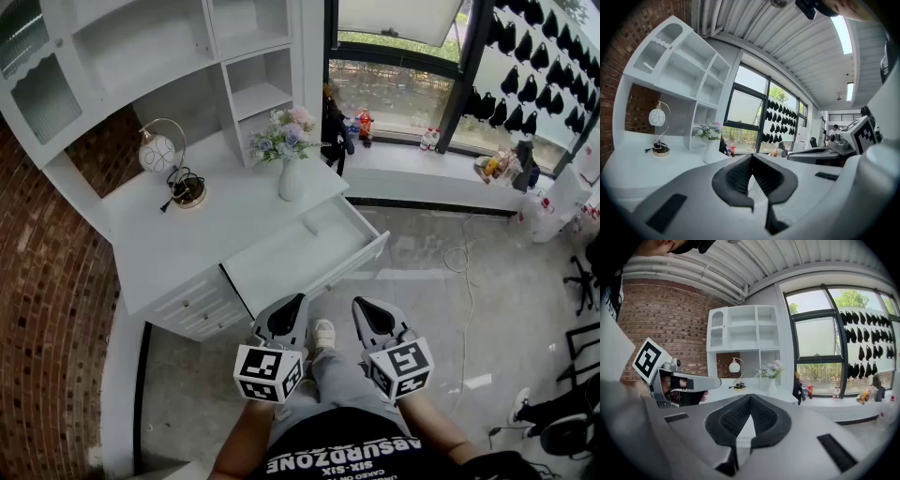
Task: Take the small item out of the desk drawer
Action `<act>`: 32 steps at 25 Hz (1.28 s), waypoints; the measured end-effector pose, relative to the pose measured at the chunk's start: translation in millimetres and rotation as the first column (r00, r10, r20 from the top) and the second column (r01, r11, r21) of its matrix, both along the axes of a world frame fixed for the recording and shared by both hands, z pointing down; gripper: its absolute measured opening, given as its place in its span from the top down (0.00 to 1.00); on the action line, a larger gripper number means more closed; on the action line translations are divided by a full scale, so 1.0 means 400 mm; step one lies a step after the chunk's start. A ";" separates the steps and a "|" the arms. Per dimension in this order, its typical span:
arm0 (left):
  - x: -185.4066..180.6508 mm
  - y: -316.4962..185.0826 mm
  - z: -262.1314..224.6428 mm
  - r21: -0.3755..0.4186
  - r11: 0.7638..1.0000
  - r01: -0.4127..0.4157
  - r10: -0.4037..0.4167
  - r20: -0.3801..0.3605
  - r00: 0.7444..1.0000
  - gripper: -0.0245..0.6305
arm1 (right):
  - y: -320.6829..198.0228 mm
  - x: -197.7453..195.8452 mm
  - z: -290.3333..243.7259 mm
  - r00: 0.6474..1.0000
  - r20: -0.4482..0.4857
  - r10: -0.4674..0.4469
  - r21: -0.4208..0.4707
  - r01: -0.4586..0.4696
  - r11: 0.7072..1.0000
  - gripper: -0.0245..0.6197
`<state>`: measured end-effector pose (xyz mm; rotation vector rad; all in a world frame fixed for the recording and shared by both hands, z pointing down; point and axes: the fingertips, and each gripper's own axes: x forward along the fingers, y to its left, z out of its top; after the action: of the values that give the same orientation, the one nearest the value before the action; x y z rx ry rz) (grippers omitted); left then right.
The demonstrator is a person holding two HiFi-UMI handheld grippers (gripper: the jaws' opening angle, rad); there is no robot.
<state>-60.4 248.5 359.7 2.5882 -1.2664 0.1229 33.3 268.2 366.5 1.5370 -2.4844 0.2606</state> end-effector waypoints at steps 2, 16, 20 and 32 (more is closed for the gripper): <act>-0.006 -0.012 0.012 -0.006 1.000 0.001 -0.001 0.002 1.000 0.95 | -0.011 -0.005 0.007 1.000 0.010 0.000 0.000 0.000 1.000 0.97; -0.007 -0.141 0.026 -0.046 0.999 0.011 -0.012 -0.022 1.000 0.95 | -0.146 -0.004 -0.001 0.999 0.017 -0.027 0.026 0.027 0.999 0.74; -0.012 -0.202 0.036 -0.057 0.998 0.018 -0.019 -0.018 1.000 0.95 | -0.209 -0.001 0.001 0.999 0.020 -0.031 0.026 0.030 0.999 0.65; -0.009 -0.402 0.075 -0.092 0.996 0.024 -0.023 0.008 1.000 0.95 | -0.428 0.012 0.037 0.999 0.029 -0.038 -0.012 0.038 0.999 0.60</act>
<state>-64.0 87.6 389.8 2.4967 -1.2628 0.1811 38.0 97.0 381.2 1.4898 -2.5263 0.2932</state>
